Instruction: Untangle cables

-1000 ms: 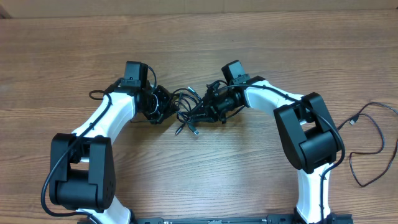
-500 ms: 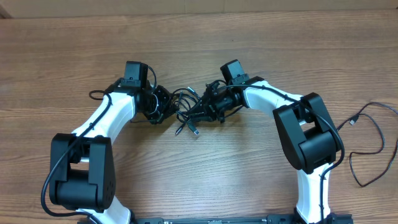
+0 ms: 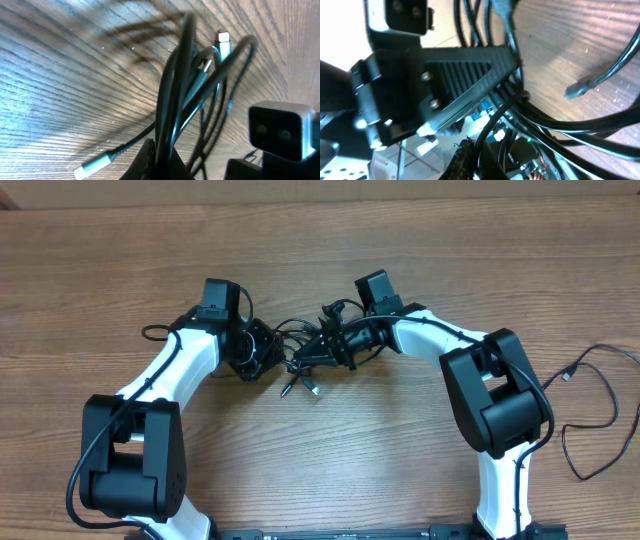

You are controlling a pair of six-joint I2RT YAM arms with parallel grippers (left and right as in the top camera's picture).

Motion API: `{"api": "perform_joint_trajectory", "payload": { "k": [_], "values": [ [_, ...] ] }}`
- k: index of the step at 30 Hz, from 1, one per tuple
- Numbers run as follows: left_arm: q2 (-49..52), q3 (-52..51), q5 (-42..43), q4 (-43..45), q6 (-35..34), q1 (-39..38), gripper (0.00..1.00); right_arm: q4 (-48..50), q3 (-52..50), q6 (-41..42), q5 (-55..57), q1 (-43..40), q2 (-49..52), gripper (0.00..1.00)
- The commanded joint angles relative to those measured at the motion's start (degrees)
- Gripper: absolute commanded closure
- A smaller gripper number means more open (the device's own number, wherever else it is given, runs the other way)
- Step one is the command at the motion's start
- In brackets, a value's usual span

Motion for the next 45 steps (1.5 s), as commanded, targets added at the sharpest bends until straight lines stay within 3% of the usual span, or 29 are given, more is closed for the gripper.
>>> {"api": "perform_joint_trajectory", "payload": {
  "k": [1, 11, 21, 32, 37, 44, 45],
  "values": [
    [0.6, 0.0, -11.9, -2.5, 1.3, 0.4, 0.96, 0.8, -0.1, -0.2, -10.1, -2.3, -1.0, 0.96],
    [0.6, 0.0, -26.7, -6.7, 6.9, 0.4, 0.95, 2.7, -0.1, -0.2, -15.9, -8.5, -1.0, 0.96],
    [0.6, 0.0, -37.9, -11.8, 7.1, 1.7, 0.96, 2.7, -0.1, -0.2, -15.9, -14.3, -1.0, 0.96],
    [0.6, 0.0, -30.3, -12.1, 9.7, 4.8, 0.96, 2.7, -0.1, -5.2, -15.4, -12.1, -1.0, 0.96],
    [0.6, 0.0, -25.4, -12.0, 9.7, 4.8, 0.96, 2.7, -0.1, -11.0, -8.7, -7.1, -1.0, 0.75],
    [0.6, 0.0, -27.5, -12.2, 10.4, 4.8, 0.96, -0.9, -0.1, -17.8, 0.8, -3.1, -1.0, 0.68],
    [0.6, 0.0, -26.2, -12.5, 13.2, 4.8, 0.96, -2.3, -0.1, -18.6, 2.0, -3.0, -1.0, 0.68]
  ]
}}
